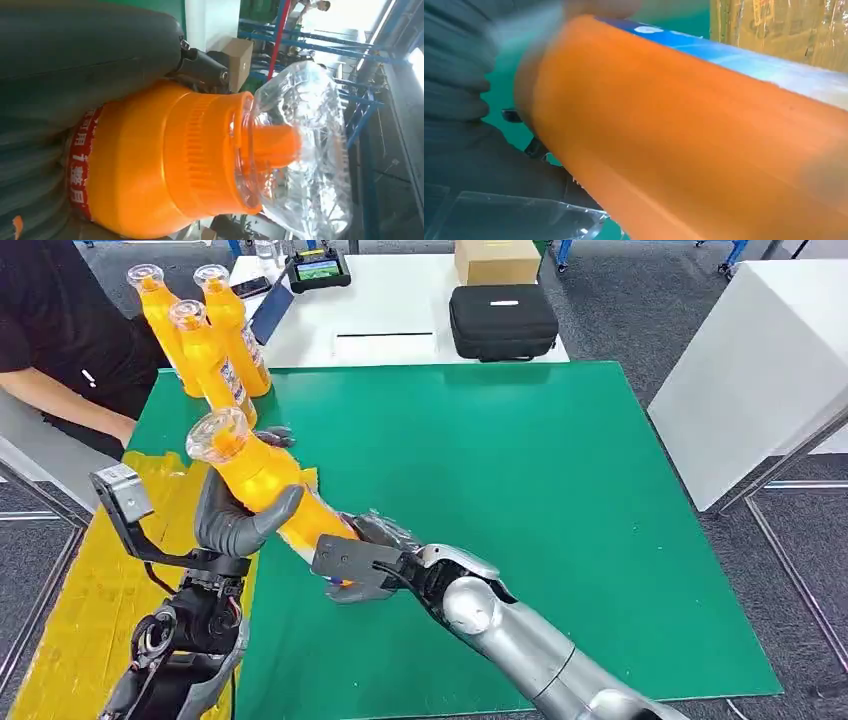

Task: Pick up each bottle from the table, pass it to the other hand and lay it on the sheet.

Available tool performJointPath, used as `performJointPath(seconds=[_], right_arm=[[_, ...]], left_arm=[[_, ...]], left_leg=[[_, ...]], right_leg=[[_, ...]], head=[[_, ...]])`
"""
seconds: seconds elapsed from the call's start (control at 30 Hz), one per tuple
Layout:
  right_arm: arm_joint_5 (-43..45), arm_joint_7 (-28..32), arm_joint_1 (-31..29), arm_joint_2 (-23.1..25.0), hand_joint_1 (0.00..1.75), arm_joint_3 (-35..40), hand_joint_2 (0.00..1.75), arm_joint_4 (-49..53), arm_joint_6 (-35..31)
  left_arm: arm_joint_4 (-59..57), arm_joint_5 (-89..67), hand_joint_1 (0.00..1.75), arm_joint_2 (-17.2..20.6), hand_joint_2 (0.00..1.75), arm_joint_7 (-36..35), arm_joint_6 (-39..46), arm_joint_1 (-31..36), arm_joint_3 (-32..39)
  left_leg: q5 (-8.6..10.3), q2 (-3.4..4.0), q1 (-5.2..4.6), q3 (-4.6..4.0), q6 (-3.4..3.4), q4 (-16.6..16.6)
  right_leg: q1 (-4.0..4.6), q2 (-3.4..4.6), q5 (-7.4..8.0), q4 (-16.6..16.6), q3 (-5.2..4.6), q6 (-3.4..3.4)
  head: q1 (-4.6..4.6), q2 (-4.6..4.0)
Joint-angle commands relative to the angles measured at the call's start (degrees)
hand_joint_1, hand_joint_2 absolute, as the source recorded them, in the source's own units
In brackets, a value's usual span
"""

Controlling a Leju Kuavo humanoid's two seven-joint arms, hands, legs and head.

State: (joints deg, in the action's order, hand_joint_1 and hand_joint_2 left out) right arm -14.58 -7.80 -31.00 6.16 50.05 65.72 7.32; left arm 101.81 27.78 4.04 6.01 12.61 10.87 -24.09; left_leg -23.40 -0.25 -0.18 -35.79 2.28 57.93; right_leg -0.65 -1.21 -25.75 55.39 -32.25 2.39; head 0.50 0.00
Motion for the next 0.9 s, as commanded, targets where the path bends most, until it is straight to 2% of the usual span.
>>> performJointPath(seconds=[0.03,0.07,0.1,0.6,0.67,0.7,0.73,0.77,0.9], right_arm=[[-0.56,0.81,-0.96,-0.5,1.75,6.42,1.75,-2.11,0.32],[-0.56,0.81,-0.77,-0.7,1.75,6.16,1.75,-2.03,0.21],[-0.58,0.8,-0.66,-0.66,1.75,5.96,1.75,-2.09,0.11],[-1.21,-0.05,-0.77,-1.41,1.75,4.87,1.75,-1.88,-1.34],[-1.39,-1.64,-0.24,-1.35,1.75,3.58,1.75,-1.98,-3.34],[-1.04,-1.56,0.4,-1.72,1.03,2.1,1.75,-1.71,-5.21],[-0.45,-1.85,1.41,-2.13,0.0,0.22,0.0,-1.7,-7.2],[-1.33,-2.23,1.97,-3.41,0.0,-0.87,0.0,-1.24,-9.04],[1.95,1.93,6.24,-7.26,0.0,-8.98,0.0,4.85,-13.24]], left_arm=[[-2.35,1.97,1.75,-0.29,1.75,-0.97,-1.26,2.87,-0.05],[-2.38,2.22,1.75,-0.25,1.75,-1.1,-1.61,2.9,-0.09],[-2.57,2.37,1.75,-0.3,1.75,-1.18,-1.79,3.07,-0.16],[-2.24,2.76,1.75,0.07,1.75,-1.24,-2.41,2.48,0.04],[-1.61,2.34,1.75,-0.03,1.75,-0.76,-1.88,2.06,0.7],[-0.83,2.2,1.75,-0.02,1.75,-0.2,-1.19,1.48,1.65],[0.15,0.12,1.75,0.27,1.75,1.28,0.33,0.83,2.73],[1.49,-0.5,1.75,0.83,1.75,1.6,0.69,0.02,3.92],[4.76,-4.28,1.75,2.15,1.75,3.03,3.18,-2.98,9.41]], left_leg=[[-0.19,0.06,0.07,0.51,-0.28,-0.02],[-0.21,0.03,0.08,0.55,-0.31,-0.02],[-0.06,-0.04,0.05,0.21,-0.13,-0.03],[-0.06,-0.04,0.06,0.19,-0.12,-0.02],[-0.04,-0.03,0.05,0.17,-0.12,-0.03],[-0.07,-0.03,0.06,0.24,-0.15,-0.02],[-0.11,-0.02,0.07,0.35,-0.19,-0.03],[-0.03,-0.04,0.06,0.14,-0.09,-0.04],[-0.09,-0.1,0.07,0.24,-0.14,0.0]], right_leg=[[0.04,0.19,-0.21,-0.02,0.51,-0.21],[0.05,0.18,-0.23,-0.02,0.57,-0.23],[0.04,0.02,-0.08,-0.05,0.24,-0.1],[0.04,0.01,-0.07,-0.05,0.21,-0.08],[0.04,0.02,-0.06,-0.05,0.18,-0.08],[0.05,0.03,-0.09,-0.05,0.26,-0.1],[0.05,0.06,-0.13,-0.06,0.37,-0.14],[0.05,0.0,-0.04,-0.08,0.16,-0.06],[0.05,-0.03,-0.12,-0.05,0.29,-0.1]], head=[[0.0,0.0],[0.0,0.0],[0.0,0.0],[-0.02,0.0],[0.0,0.0],[0.0,0.0],[0.0,0.0],[0.0,0.0],[0.02,0.0]])
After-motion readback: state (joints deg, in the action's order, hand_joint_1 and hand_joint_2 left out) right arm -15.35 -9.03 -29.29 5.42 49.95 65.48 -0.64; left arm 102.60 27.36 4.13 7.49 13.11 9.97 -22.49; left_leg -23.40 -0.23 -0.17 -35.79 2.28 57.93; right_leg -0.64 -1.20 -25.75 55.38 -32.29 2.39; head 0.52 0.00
